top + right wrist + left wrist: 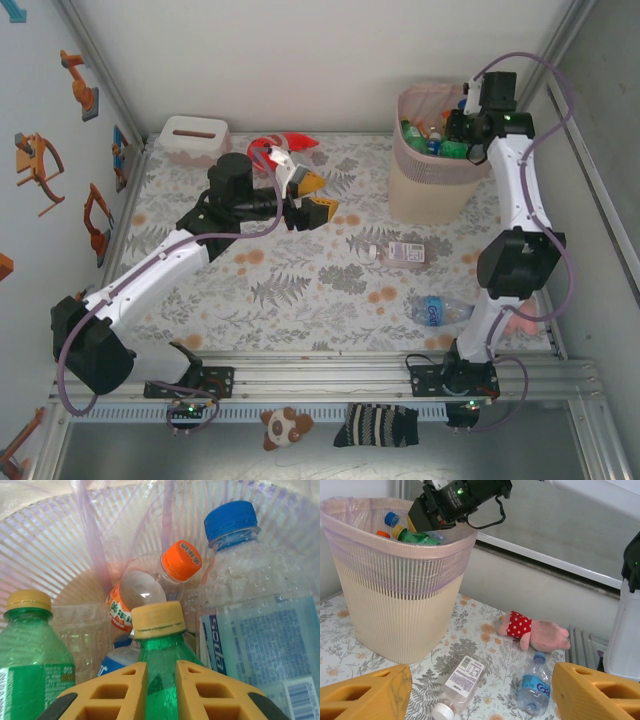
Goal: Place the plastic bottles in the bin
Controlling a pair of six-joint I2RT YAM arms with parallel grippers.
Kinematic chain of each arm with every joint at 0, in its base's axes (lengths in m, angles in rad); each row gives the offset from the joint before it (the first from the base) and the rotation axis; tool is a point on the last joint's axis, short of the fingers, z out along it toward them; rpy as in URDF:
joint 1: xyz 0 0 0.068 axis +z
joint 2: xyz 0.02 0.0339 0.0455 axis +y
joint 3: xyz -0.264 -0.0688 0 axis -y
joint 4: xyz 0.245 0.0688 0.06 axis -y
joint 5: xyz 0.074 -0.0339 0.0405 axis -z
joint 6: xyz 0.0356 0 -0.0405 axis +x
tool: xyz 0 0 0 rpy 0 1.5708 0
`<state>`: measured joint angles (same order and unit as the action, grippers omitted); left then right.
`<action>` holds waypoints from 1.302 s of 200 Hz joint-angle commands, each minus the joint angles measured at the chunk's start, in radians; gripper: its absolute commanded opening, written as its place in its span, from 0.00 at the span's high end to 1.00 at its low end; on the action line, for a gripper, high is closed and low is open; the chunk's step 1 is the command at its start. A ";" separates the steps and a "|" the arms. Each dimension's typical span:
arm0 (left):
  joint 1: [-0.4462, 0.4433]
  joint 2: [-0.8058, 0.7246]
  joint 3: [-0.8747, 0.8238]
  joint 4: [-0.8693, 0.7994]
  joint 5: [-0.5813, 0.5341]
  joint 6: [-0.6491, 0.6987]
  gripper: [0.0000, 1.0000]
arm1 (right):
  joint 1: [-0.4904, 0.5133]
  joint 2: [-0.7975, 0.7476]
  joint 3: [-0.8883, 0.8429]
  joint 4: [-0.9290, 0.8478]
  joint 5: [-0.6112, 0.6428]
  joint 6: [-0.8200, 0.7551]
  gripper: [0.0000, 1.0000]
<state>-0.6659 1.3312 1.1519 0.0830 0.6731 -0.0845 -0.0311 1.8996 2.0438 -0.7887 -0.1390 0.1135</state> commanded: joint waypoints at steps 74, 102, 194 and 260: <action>0.011 -0.011 0.000 -0.010 -0.020 -0.013 0.27 | 0.045 -0.274 -0.097 -0.051 -0.170 -0.040 0.76; 0.018 -0.006 0.003 -0.026 -0.056 -0.029 0.27 | 0.116 -0.347 -0.177 -0.066 -0.222 -0.174 0.75; 0.104 0.006 -0.016 -0.059 -0.163 -0.150 0.28 | 0.511 -0.434 -0.405 -0.287 -0.012 -0.707 0.64; 0.152 -0.023 -0.050 -0.060 -0.190 -0.190 0.28 | 0.655 -0.334 -0.608 -0.287 0.250 -0.778 0.47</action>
<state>-0.5282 1.3338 1.1107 0.0277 0.4931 -0.2398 0.6086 1.5272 1.5078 -1.0664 -0.0231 -0.6128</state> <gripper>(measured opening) 0.724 0.511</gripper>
